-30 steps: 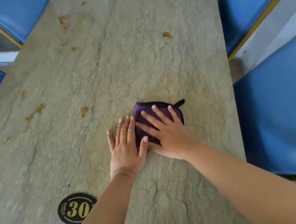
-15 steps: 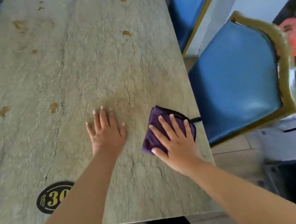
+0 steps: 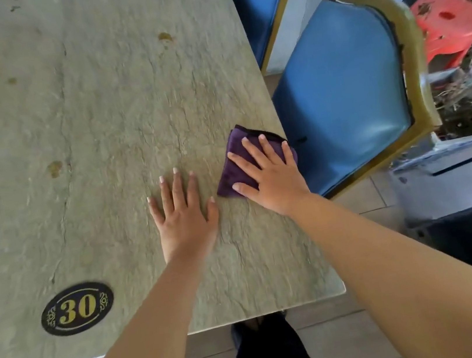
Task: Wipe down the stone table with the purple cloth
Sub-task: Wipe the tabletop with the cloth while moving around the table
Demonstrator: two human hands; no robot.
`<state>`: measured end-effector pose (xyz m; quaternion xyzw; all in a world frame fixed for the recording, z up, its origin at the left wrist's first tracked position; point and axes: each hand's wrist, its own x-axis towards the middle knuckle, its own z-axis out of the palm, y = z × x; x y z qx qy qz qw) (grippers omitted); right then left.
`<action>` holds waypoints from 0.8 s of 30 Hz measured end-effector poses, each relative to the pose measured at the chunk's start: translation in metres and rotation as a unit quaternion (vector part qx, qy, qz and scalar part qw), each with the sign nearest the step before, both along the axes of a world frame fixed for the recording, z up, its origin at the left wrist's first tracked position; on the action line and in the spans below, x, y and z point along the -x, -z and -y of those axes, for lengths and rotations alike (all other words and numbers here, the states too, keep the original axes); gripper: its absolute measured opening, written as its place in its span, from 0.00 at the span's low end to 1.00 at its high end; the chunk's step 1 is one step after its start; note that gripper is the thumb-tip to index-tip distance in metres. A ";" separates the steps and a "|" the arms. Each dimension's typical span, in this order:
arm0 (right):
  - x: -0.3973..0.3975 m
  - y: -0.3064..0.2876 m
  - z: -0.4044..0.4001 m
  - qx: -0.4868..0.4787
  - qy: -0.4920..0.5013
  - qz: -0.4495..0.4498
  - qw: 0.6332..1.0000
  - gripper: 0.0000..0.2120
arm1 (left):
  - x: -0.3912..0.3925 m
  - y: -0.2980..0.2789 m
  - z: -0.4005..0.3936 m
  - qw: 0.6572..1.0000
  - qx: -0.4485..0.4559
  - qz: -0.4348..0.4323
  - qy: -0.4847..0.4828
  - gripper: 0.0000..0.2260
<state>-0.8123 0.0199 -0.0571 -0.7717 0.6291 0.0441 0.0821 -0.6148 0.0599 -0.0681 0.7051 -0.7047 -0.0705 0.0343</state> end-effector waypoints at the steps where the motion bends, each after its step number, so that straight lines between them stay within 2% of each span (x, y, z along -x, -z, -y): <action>1: -0.004 -0.001 -0.008 0.001 0.006 0.002 1.000 0.30 | 0.000 0.000 -0.001 1.000 -0.002 0.000 0.001 0.28; 7: -0.009 0.000 -0.115 0.021 -0.059 0.037 0.997 0.31 | -0.002 -0.005 0.001 0.999 -0.036 -0.007 0.011 0.29; 10: 0.001 -0.004 -0.136 0.000 -0.091 0.070 0.993 0.30 | -0.006 -0.012 0.007 0.995 -0.078 -0.060 -0.007 0.30; 13: 0.019 -0.019 -0.120 0.009 -0.032 0.199 0.979 0.25 | 0.011 -0.033 0.000 0.982 -0.058 -0.178 -0.035 0.26; 15: 0.034 -0.024 -0.100 0.014 0.035 0.245 0.969 0.26 | 0.038 -0.043 -0.027 0.978 0.000 -0.203 0.040 0.23; 17: 0.049 -0.024 -0.078 -0.005 0.071 0.258 0.964 0.26 | 0.074 -0.035 -0.068 0.975 0.014 -0.153 0.163 0.25; 18: 0.056 -0.024 -0.066 -0.017 0.073 0.264 0.962 0.26 | 0.090 -0.028 -0.085 0.975 -0.008 -0.114 0.193 0.29; 20: 0.064 -0.023 -0.047 -0.040 0.047 0.257 0.964 0.26 | 0.101 -0.015 -0.094 0.981 -0.048 -0.028 0.185 0.34; 24: 0.081 -0.025 -0.010 -0.067 -0.002 0.278 0.958 0.28 | 0.097 -0.014 -0.033 0.990 -0.045 0.028 0.129 0.32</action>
